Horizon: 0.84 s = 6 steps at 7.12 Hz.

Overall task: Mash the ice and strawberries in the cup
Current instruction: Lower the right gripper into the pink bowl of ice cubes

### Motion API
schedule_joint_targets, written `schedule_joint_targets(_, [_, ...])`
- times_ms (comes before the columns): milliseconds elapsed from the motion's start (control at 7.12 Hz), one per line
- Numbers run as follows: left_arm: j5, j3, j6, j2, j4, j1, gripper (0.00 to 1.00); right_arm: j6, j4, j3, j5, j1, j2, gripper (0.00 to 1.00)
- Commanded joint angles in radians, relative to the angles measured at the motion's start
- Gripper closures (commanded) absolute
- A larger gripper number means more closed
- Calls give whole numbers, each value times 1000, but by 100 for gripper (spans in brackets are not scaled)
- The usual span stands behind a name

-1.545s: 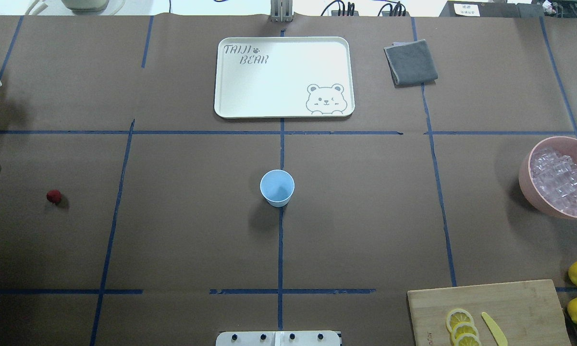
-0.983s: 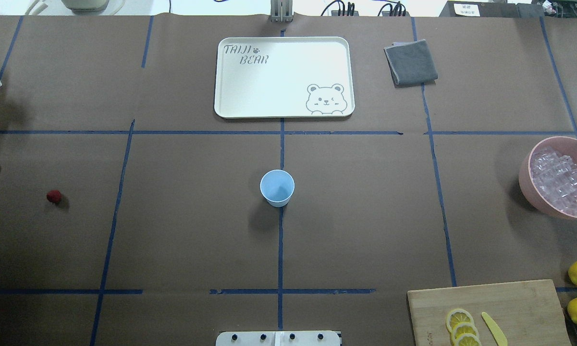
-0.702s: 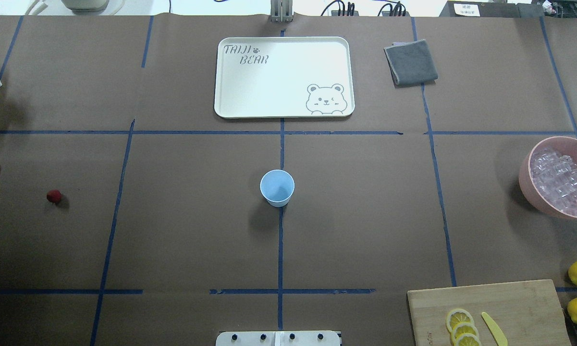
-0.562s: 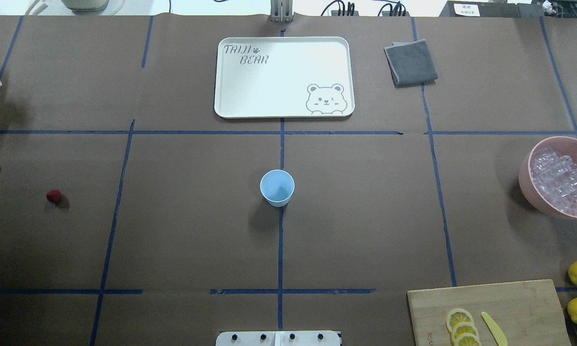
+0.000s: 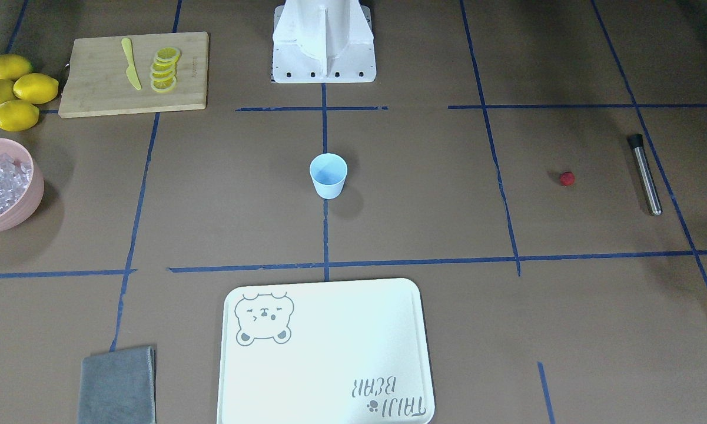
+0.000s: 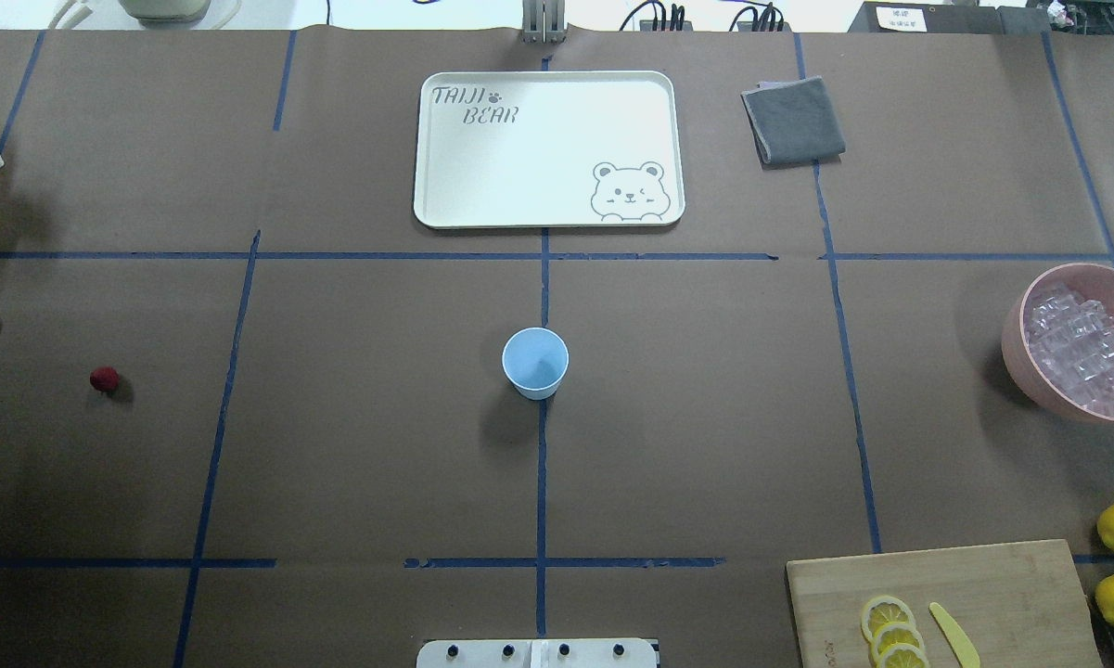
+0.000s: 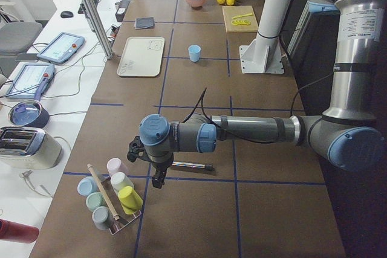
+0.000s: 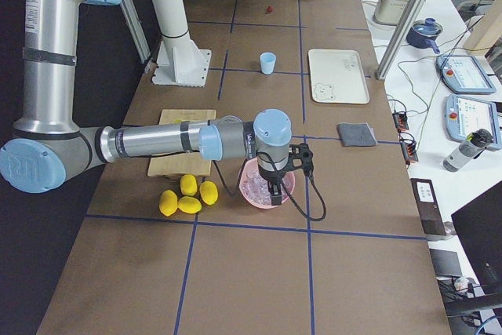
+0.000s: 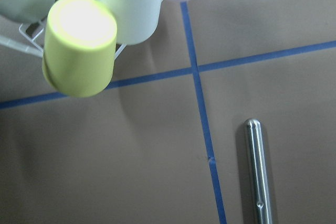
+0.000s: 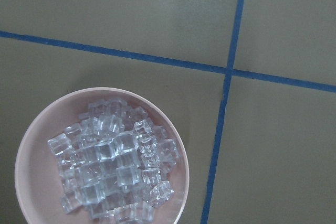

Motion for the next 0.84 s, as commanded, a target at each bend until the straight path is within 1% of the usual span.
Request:
schedule_joint_targets(0, [43, -1, -1, -2, -5, 46, 0, 1, 9, 55, -87, -129, 2, 1])
schedule_joint_targets(140, [43, -3, 1, -2, -5, 46, 0, -2, 45, 47, -126, -166, -1, 2])
schedule_joint_targets(281, [43, -6, 1, -2, -5, 46, 0, -11, 64, 45, -128, -191, -8, 10])
schedule_joint_targets(421, [42, -7, 3, -2, -7, 46, 0, -16, 90, 36, -127, -209, -8, 16])
schedule_joint_targets(702, [34, 0, 1, 7, -11, 46, 0, -114, 122, -34, -123, -217, -8, 26])
